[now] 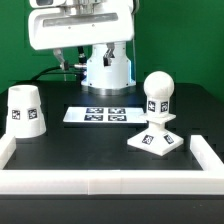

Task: Assemble lamp

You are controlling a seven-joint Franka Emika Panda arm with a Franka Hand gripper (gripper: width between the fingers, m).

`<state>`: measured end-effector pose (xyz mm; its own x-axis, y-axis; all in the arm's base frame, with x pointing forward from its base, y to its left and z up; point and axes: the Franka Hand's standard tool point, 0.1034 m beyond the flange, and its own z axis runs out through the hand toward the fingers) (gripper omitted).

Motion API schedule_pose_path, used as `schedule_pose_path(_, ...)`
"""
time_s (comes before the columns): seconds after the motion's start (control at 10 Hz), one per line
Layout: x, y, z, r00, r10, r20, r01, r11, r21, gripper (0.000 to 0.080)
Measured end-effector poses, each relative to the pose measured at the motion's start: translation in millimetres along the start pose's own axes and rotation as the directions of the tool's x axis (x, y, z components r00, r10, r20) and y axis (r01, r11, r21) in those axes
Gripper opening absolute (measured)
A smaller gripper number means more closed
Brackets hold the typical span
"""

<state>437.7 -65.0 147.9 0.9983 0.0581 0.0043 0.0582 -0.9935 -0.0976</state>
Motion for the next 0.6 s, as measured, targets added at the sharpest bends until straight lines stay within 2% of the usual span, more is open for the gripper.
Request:
schedule_pose_path(0.1, -1.4, 1.0, 1.0, 1.000, -0.010, 0.000, 0.010, 1.000, 0.000, 0.0699)
schedule_pose_path(0.2, -11.8, 9.4, 6.6, 0.995, -0.099, -0.002, 0.099, 0.995, 0.003, 0.0699)
schedule_pose_path(0.4, -34.5, 46.1, 10.0, 0.995, -0.102, 0.010, 0.102, 0.995, 0.011, 0.0699)
schedule_pose_path(0.6, -43.0, 68.0, 11.3, 0.995, -0.102, 0.013, 0.102, 0.995, 0.012, 0.0699)
